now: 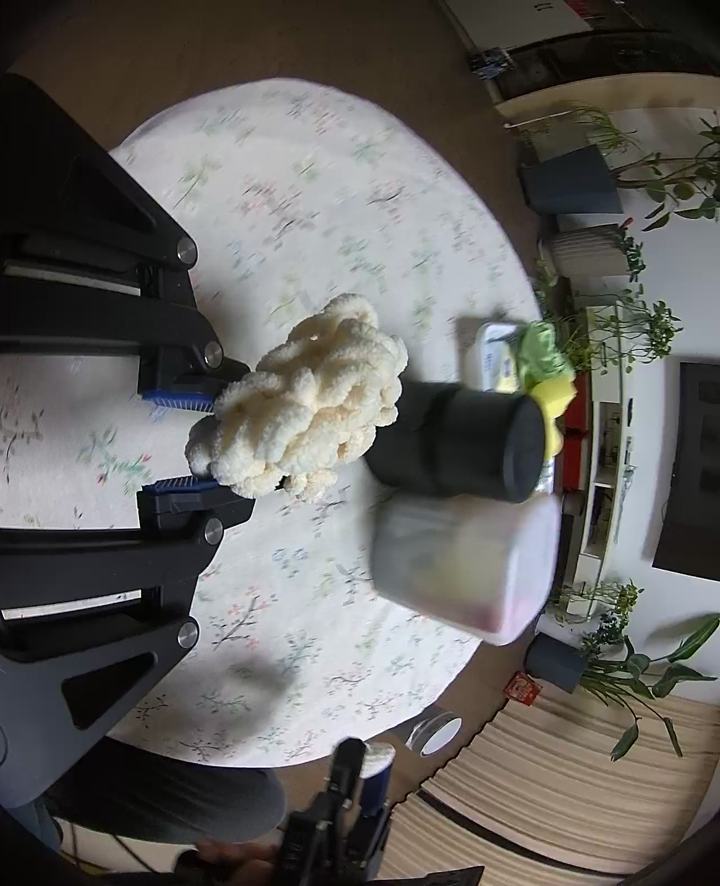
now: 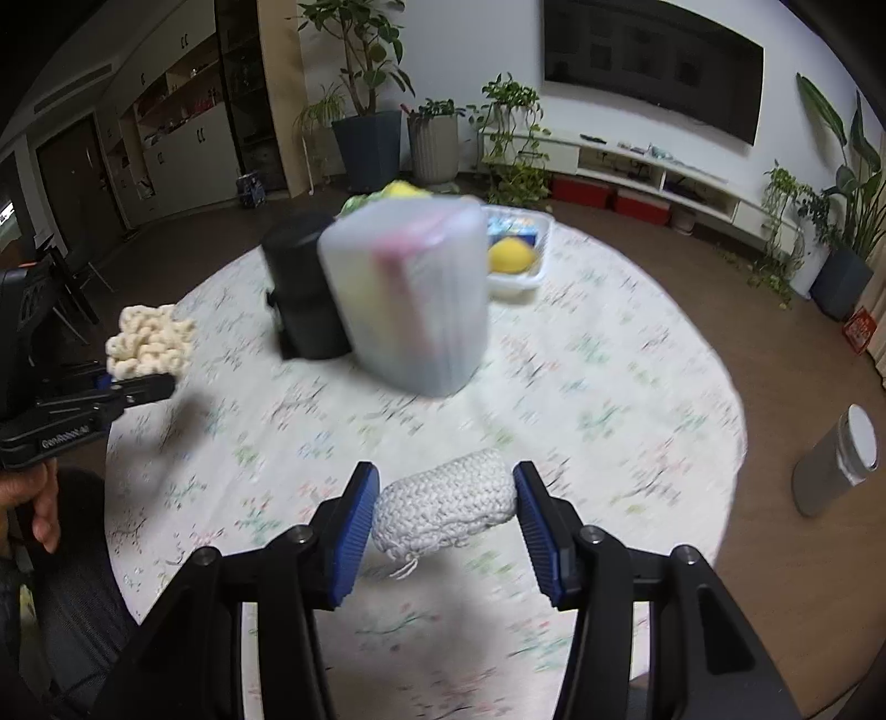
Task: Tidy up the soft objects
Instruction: 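Carry yarn ball over tray with left gripper while right carries knitted sock there, then release yarn ball into tray with left gripper while right drops knitted sock there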
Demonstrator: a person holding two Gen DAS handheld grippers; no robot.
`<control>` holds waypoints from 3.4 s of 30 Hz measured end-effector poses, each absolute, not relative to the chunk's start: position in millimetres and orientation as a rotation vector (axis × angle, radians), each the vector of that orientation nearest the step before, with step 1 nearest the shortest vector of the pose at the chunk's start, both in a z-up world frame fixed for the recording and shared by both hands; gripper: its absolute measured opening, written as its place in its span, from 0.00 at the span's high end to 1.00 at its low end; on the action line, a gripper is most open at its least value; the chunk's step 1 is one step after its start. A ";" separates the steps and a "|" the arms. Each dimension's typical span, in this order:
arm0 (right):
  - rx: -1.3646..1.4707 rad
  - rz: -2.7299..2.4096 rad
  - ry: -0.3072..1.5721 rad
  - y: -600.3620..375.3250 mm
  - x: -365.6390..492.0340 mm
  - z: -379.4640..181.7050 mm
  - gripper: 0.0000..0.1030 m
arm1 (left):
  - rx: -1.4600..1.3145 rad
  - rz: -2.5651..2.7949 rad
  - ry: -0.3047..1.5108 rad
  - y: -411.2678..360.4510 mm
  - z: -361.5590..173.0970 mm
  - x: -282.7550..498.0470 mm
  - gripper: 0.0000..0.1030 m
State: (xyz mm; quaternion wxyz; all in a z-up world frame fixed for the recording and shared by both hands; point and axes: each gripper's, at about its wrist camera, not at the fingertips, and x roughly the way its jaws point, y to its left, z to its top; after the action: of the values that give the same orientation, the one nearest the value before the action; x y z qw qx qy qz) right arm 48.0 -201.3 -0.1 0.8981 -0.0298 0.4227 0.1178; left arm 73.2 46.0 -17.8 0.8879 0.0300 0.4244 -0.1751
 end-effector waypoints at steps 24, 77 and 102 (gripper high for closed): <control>-0.222 0.225 0.838 -258.7 251.4 82.4 0.48 | 0.219 -0.431 0.864 64.7 54.3 268.3 0.83; -0.416 0.470 1.060 -174.5 411.6 -57.0 0.46 | 0.511 -0.835 0.929 -18.1 -54.4 364.6 0.51; -0.379 0.444 1.004 -183.7 399.8 -39.8 0.32 | 0.488 -0.788 0.896 -3.5 -45.4 356.1 0.34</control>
State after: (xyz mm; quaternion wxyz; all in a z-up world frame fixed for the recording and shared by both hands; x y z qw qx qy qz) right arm 399.8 -183.7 -39.8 0.8360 -0.1789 0.4743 0.2100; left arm 356.1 -3.5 -45.4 0.7995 0.2273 0.4174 -0.3674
